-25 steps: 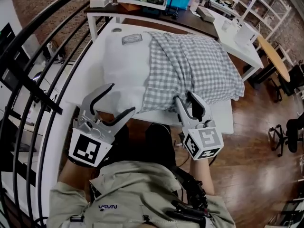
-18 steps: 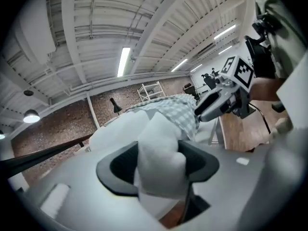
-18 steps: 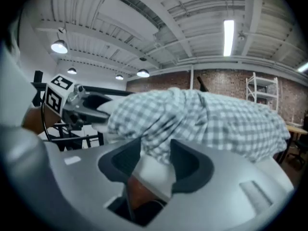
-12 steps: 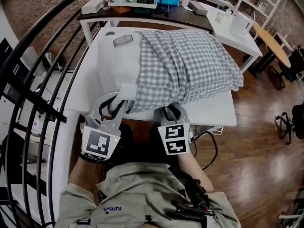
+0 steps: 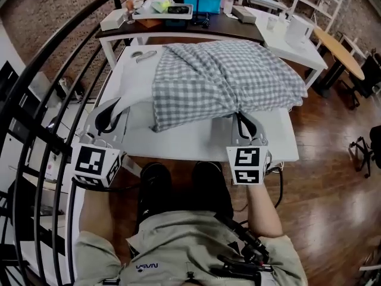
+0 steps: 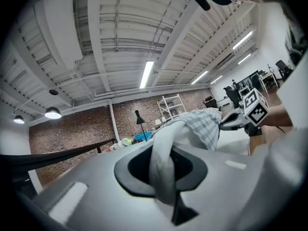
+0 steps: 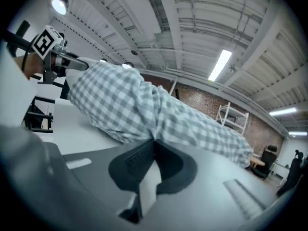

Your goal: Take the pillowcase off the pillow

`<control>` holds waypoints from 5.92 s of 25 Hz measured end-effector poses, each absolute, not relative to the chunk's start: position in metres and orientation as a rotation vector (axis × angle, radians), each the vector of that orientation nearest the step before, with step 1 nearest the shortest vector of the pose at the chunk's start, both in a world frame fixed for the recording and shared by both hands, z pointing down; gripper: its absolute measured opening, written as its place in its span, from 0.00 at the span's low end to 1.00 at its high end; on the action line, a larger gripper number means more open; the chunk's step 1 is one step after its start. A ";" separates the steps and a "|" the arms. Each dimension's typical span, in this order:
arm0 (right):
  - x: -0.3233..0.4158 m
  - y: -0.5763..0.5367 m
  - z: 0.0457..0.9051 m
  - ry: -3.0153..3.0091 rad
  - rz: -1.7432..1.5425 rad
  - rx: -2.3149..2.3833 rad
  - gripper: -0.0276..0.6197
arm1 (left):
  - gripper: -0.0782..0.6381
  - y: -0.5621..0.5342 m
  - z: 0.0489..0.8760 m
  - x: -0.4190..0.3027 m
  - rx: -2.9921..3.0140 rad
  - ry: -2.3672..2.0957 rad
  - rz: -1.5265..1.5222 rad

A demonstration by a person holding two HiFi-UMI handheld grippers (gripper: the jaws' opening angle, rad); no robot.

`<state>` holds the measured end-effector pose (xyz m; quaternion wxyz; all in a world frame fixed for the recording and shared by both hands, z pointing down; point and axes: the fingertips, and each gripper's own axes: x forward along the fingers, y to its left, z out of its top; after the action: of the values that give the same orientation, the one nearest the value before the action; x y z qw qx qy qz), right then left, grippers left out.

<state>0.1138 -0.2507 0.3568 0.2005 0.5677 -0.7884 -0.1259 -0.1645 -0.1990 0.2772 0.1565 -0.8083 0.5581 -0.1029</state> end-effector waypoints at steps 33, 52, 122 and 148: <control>0.002 -0.301 0.253 -2.485 -0.490 1.104 0.32 | 0.34 -0.193 0.223 -0.164 -2.276 1.601 -0.122; 0.101 -0.354 0.275 -1.921 -0.668 1.295 0.06 | 0.13 -0.235 0.307 -0.157 -2.469 1.556 -0.425; 0.166 -0.394 0.245 -2.393 -0.229 1.626 0.27 | 0.29 -0.269 0.276 -0.110 -2.158 1.571 -0.397; 0.075 -0.219 0.351 -2.385 -0.349 1.369 0.07 | 0.14 -0.188 0.341 -0.076 -2.305 1.464 -0.584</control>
<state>0.0751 -0.2186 0.3513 0.1840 0.4854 -0.8457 -0.1237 -0.0756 -0.1881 0.3406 0.1739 -0.8129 0.5163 -0.2059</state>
